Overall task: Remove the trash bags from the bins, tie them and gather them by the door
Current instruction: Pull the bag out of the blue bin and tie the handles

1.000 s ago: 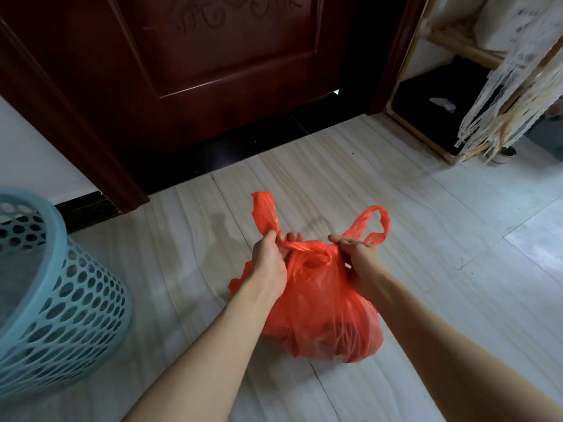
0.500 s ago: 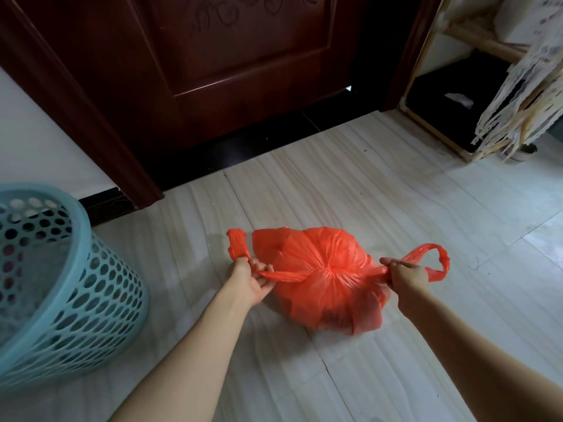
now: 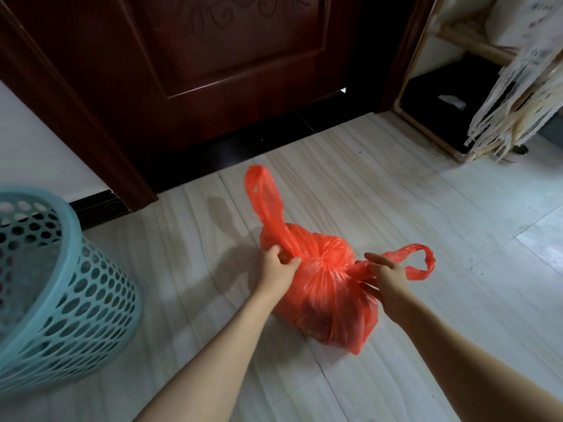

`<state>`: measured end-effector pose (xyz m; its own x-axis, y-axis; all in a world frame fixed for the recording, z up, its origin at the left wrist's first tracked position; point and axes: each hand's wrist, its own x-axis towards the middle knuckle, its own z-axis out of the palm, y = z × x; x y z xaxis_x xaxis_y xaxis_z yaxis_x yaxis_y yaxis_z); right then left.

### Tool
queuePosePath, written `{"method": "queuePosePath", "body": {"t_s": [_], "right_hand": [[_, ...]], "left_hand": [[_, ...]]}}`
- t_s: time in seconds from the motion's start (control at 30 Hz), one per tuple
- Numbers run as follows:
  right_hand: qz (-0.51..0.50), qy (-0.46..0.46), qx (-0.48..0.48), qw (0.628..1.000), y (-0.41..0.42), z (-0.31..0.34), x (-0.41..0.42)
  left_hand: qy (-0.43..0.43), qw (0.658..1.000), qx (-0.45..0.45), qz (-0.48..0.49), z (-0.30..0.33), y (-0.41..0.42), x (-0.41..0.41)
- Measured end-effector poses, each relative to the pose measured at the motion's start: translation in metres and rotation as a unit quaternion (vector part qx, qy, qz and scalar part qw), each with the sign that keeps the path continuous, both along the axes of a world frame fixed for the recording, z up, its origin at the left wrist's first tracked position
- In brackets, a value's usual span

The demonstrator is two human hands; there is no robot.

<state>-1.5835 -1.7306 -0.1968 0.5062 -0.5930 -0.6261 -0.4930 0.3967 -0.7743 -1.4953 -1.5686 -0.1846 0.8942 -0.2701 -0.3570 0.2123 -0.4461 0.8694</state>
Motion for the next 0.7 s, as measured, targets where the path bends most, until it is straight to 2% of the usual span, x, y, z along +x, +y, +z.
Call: {"method": "queuePosePath", "body": {"t_s": [0.07,0.1,0.13,0.2,0.27,0.4,0.53,0.6,0.7], "right_hand": [[0.035,0.001,0.004,0.999,0.003,0.001,0.001],[0.053,0.001,0.006,0.999,0.005,0.002,0.002],[0.068,0.003,0.004,0.998,0.006,0.003,0.002],[0.089,0.002,0.011,0.996,0.006,0.002,0.002],[0.099,0.003,0.047,0.994,0.004,0.002,-0.002],[0.046,-0.026,0.165,0.985,-0.002,0.002,-0.008],[-0.012,-0.126,0.222,0.967,-0.008,0.006,-0.001],[-0.004,-0.18,0.251,0.951,-0.012,0.007,0.003],[0.022,-0.243,0.311,0.919,-0.016,0.016,0.008]], "left_hand": [[-0.146,0.988,0.05,0.011,0.006,-0.008,-0.009],[-0.178,0.983,0.044,-0.003,0.007,-0.013,-0.013],[-0.19,0.981,0.021,-0.022,0.011,-0.019,-0.018],[-0.16,0.986,-0.027,-0.041,0.02,-0.028,-0.024],[-0.138,0.989,-0.03,-0.043,0.024,-0.037,-0.025],[-0.143,0.968,0.2,-0.053,0.015,-0.037,-0.018],[-0.07,0.933,0.305,-0.176,0.005,-0.032,-0.021],[-0.088,0.903,0.353,-0.226,0.001,-0.031,-0.025],[-0.117,0.867,0.413,-0.252,-0.004,-0.032,-0.032]]}}
